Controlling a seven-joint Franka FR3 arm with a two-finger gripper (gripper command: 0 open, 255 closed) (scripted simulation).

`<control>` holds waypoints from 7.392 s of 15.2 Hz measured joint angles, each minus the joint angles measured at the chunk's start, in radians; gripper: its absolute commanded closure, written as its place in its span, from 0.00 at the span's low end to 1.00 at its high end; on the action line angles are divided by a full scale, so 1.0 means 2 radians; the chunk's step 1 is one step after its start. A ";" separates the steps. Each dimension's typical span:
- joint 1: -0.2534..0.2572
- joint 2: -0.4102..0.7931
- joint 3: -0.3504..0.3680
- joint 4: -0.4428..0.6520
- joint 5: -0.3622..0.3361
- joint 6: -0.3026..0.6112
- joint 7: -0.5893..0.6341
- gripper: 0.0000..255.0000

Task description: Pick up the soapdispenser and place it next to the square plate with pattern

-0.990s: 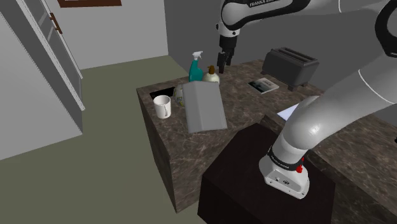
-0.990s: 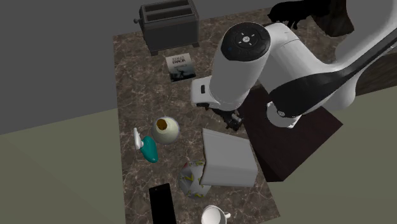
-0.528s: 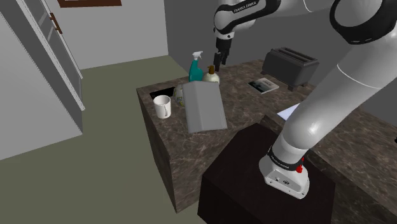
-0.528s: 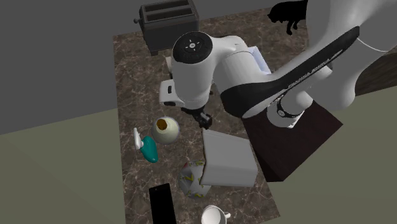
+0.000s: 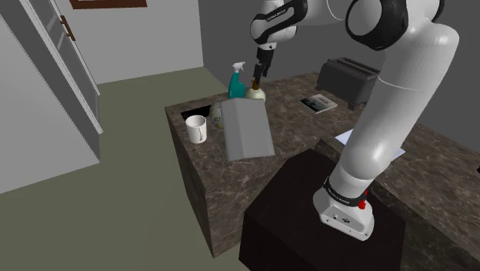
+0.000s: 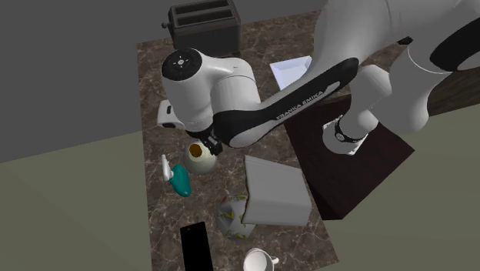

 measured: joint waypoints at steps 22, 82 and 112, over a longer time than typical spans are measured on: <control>-0.009 0.059 0.001 0.011 0.026 0.049 -0.023 1.00; -0.046 -0.070 -0.039 0.161 -0.015 -0.225 -0.079 1.00; -0.151 -0.181 -0.187 0.027 -0.073 -0.185 -0.317 1.00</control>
